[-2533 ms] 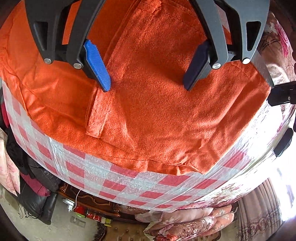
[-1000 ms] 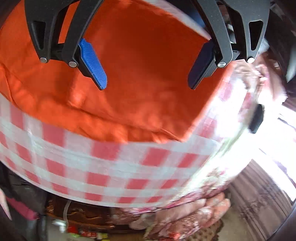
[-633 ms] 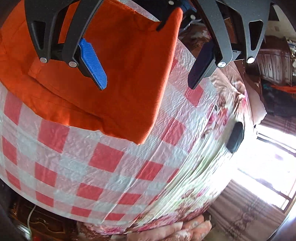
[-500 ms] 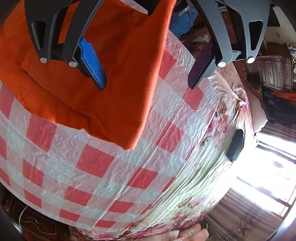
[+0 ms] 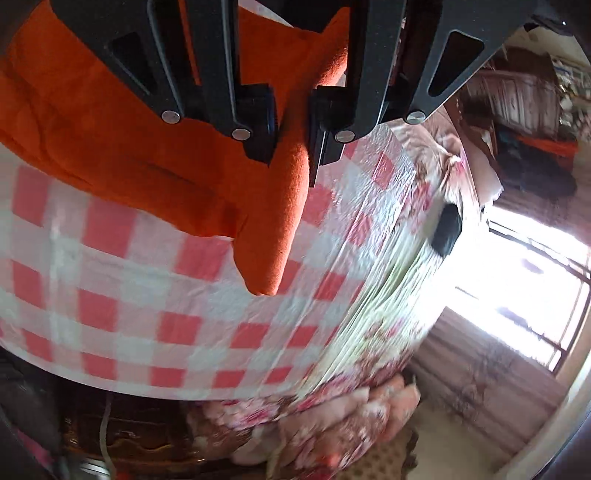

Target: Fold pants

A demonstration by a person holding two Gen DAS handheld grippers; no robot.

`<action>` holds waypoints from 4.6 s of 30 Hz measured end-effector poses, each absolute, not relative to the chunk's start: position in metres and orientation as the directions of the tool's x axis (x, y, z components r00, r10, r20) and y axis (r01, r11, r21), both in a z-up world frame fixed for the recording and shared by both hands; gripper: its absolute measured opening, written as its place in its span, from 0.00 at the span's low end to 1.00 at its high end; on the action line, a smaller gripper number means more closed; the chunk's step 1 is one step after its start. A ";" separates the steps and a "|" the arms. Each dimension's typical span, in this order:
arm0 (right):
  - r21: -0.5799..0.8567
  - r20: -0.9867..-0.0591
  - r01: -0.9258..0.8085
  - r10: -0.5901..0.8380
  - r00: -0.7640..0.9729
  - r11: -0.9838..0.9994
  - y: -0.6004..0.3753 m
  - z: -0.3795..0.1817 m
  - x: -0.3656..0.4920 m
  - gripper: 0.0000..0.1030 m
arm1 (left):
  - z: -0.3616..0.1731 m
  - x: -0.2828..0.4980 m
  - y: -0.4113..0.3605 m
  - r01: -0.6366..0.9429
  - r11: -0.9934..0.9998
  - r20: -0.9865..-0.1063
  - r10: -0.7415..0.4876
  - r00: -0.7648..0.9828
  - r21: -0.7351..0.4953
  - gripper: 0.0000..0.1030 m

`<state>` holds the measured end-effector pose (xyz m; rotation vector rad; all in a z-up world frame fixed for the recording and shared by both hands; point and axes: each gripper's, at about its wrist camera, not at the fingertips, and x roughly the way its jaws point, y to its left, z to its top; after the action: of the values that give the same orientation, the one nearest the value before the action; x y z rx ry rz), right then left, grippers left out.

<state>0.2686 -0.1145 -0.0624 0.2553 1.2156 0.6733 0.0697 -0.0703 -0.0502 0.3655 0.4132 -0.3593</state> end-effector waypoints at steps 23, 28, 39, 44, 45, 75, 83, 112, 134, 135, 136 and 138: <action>0.613 -0.742 -0.127 0.623 0.248 0.780 -0.291 -0.187 0.227 0.40 | -0.202 0.029 -0.241 0.474 0.601 -0.491 -0.150 0.858 0.644 0.34; 0.523 -0.774 -0.189 0.556 0.303 0.831 -0.275 -0.181 0.216 0.35 | -0.211 0.026 -0.253 0.459 0.571 -0.489 -0.114 0.865 0.680 0.10; 0.516 -0.684 -0.247 0.568 0.457 0.820 -0.318 -0.088 0.200 0.09 | -0.116 0.008 -0.295 0.390 0.591 -0.319 -0.227 0.920 0.706 0.08; 0.417 -0.725 -0.187 0.450 0.521 0.889 -0.377 -0.067 0.187 0.09 | -0.114 -0.004 -0.354 0.472 0.558 -0.332 -0.337 0.881 0.683 0.08; 0.397 -0.741 -0.166 0.422 0.522 0.903 -0.387 -0.073 0.185 0.09 | -0.124 -0.006 -0.367 0.505 0.541 -0.362 -0.355 0.862 0.672 0.08; 0.321 -0.757 -0.140 0.343 0.556 0.937 -0.435 -0.113 0.195 0.06 | -0.162 -0.008 -0.440 0.462 0.527 -0.354 -0.298 0.887 0.713 0.08; 0.225 -0.812 -0.024 0.202 0.547 0.974 -0.451 -0.149 0.195 0.36 | -0.158 -0.019 -0.422 0.597 0.525 -0.464 -0.376 0.802 0.606 0.52; 0.225 -0.857 0.103 0.146 0.494 0.969 -0.426 -0.166 0.103 0.32 | -0.152 0.126 -0.113 0.311 0.814 -0.752 -0.575 0.322 -0.490 0.25; 0.081 -0.820 0.259 -0.084 0.566 0.962 -0.384 -0.183 0.214 0.80 | -0.161 0.316 -0.229 0.549 0.829 -0.765 -0.421 0.488 -0.106 0.01; 0.064 -0.812 0.252 -0.096 0.575 0.966 -0.381 -0.181 0.212 0.80 | -0.159 0.317 -0.224 0.543 0.836 -0.763 -0.400 0.508 -0.076 0.01; 0.044 -0.810 0.247 -0.111 0.575 0.968 -0.377 -0.180 0.213 0.81 | -0.155 0.318 -0.224 0.541 0.840 -0.757 -0.383 0.530 -0.046 0.02; 0.011 -0.815 0.255 -0.139 0.562 0.967 -0.374 -0.183 0.215 0.81 | -0.145 0.322 -0.216 0.483 0.876 -0.731 -0.344 0.590 -0.022 0.01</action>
<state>0.2149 -0.3742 -0.1828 0.1331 0.9466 -0.2330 0.3223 -0.2164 -0.1449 0.1859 0.8076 -0.4840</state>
